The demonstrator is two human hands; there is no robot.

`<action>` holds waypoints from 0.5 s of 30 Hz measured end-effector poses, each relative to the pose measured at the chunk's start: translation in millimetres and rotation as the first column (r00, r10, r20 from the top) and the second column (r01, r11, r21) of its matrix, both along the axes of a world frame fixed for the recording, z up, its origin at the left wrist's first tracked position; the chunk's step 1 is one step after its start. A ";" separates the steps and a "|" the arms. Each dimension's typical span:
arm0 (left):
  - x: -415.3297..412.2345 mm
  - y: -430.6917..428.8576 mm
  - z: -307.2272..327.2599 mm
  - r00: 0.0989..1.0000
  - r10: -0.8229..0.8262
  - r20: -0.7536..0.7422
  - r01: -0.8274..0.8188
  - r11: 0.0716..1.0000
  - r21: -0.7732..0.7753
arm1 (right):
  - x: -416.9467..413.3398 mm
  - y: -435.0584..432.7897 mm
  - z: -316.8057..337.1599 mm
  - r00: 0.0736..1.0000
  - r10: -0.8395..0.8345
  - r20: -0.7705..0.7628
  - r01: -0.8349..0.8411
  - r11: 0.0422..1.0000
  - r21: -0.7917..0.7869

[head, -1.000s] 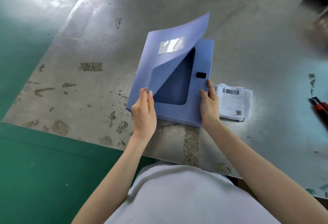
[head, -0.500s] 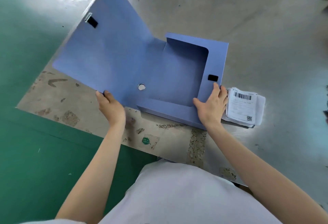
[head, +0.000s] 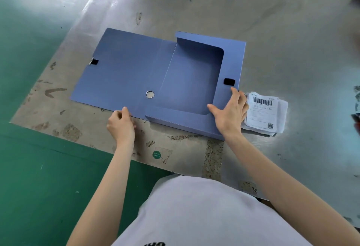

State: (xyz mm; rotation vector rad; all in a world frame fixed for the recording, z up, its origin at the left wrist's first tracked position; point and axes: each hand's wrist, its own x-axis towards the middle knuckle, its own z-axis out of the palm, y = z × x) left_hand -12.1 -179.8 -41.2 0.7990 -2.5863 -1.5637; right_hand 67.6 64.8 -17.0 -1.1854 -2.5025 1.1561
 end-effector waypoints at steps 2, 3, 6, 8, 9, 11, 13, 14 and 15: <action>5.0 16.4 15.8 0.992 -0.072 -0.106 0.076 0.997 0.032 | 1.9 3.9 2.8 0.999 -0.002 -0.044 0.003 1.000 0.003; 7.0 27.8 25.6 0.982 -0.112 -0.154 0.124 0.990 0.070 | 3.1 6.9 5.0 0.997 -0.009 -0.072 0.010 1.000 0.010; 13.3 69.0 51.4 0.933 -0.262 -0.247 0.300 0.945 0.128 | 6.6 22.3 12.4 0.988 -0.060 -0.143 0.062 0.998 0.013; 20.1 99.1 60.7 0.881 -0.387 -0.271 0.434 0.890 0.141 | 11.1 37.9 17.0 0.979 -0.116 -0.166 0.120 0.993 0.012; 24.9 113.4 63.0 0.850 -0.449 -0.277 0.500 0.852 0.152 | 14.2 46.4 19.1 0.973 -0.151 -0.174 0.155 0.988 0.009; 35.3 138.6 63.1 0.779 -0.565 -0.271 0.616 0.770 0.167 | 22.3 63.8 21.6 0.958 -0.227 -0.177 0.231 0.973 0.001; 44.7 159.5 60.5 0.710 -0.662 -0.238 0.702 0.690 0.176 | 33.5 80.9 21.7 0.940 -0.299 -0.166 0.301 0.954 -0.010; 48.5 169.8 58.5 0.678 -0.702 -0.218 0.735 0.651 0.189 | 40.8 89.4 21.0 0.930 -0.330 -0.159 0.331 0.943 -0.022; 51.4 176.8 56.8 0.649 -0.734 -0.201 0.761 0.620 0.194 | 46.6 95.5 19.2 0.925 -0.347 -0.153 0.345 0.938 -0.039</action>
